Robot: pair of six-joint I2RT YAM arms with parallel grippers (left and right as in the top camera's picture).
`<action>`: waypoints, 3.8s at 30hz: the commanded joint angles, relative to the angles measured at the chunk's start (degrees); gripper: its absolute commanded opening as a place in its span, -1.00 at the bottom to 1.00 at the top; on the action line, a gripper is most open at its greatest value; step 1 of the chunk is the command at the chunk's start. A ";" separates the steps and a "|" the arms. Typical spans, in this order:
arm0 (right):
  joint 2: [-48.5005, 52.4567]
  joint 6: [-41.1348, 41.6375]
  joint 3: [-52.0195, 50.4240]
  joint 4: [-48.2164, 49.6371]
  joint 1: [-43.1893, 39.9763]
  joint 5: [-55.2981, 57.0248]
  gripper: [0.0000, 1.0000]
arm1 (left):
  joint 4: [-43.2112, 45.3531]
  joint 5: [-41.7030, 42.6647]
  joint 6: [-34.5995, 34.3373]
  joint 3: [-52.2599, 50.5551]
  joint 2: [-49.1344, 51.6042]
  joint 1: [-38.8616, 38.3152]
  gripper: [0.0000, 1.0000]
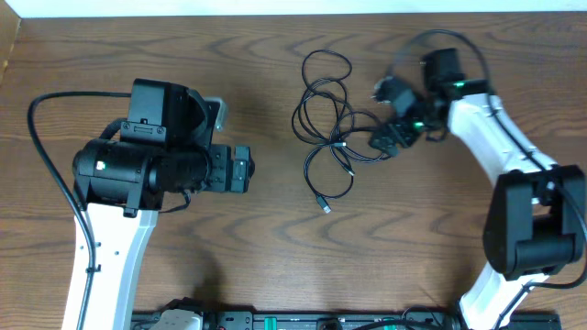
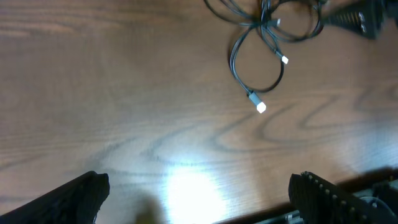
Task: Untangle cables
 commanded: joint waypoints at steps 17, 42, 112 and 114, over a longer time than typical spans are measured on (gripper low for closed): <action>8.76 -0.02 0.57 16.28 6.67 3.65 0.59 | -1.77 -0.52 2.75 1.09 -0.28 0.26 0.95; -27.50 17.92 1.55 15.78 6.21 5.03 -0.98 | 4.50 -0.50 2.71 0.07 0.11 0.26 0.57; -67.17 18.27 1.55 3.74 6.21 23.67 -0.98 | 40.11 1.95 10.10 -5.09 42.49 -35.17 0.62; -67.17 18.27 1.55 3.39 6.21 23.65 -0.98 | 40.68 1.88 10.16 -5.09 42.49 -35.15 -0.26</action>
